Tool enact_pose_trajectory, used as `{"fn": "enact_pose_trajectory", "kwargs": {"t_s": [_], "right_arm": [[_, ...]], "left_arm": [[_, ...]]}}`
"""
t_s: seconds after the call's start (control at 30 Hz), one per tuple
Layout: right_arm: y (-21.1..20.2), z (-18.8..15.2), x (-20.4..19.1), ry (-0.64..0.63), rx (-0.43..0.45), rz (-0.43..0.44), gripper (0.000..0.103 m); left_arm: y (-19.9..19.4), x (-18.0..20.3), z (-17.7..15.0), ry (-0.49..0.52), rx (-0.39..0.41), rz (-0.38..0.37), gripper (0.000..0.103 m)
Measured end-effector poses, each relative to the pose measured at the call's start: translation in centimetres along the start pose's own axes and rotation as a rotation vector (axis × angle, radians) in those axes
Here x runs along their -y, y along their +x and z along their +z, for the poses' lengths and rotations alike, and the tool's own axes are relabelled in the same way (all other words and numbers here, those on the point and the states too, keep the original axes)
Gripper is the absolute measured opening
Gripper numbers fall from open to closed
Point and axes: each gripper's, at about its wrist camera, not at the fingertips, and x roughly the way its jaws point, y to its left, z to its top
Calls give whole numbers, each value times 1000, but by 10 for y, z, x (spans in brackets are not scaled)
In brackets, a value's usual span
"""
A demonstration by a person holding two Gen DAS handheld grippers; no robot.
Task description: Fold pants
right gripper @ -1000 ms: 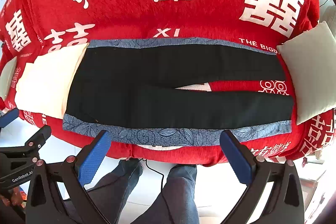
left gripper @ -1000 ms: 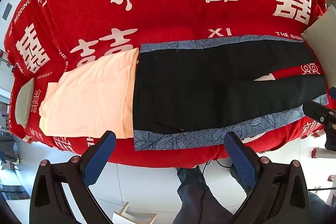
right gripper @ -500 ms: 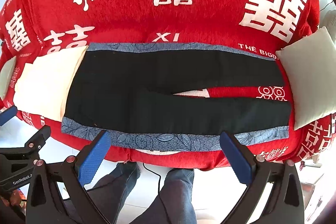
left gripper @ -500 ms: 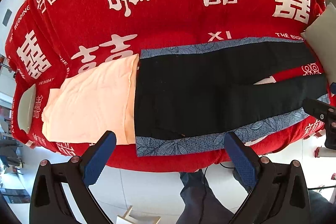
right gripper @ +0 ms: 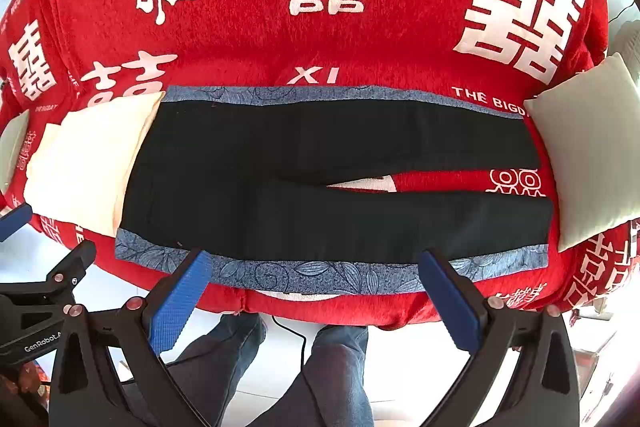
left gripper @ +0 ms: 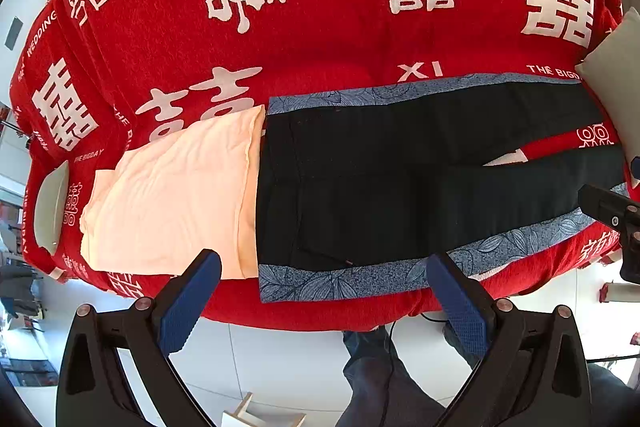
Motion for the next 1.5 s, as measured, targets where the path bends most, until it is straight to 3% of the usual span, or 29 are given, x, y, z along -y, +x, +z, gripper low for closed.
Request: {"fn": "enact_pose_trajectory", "kwargs": {"t_s": [0.97, 1.5], "right_arm": [[7, 13, 8, -3, -21, 16, 103], [19, 15, 54, -88, -52, 98, 103]], "left_arm": [[5, 9, 4, -3, -13, 11, 103], [-4, 47, 12, -198, -71, 40, 103]]}}
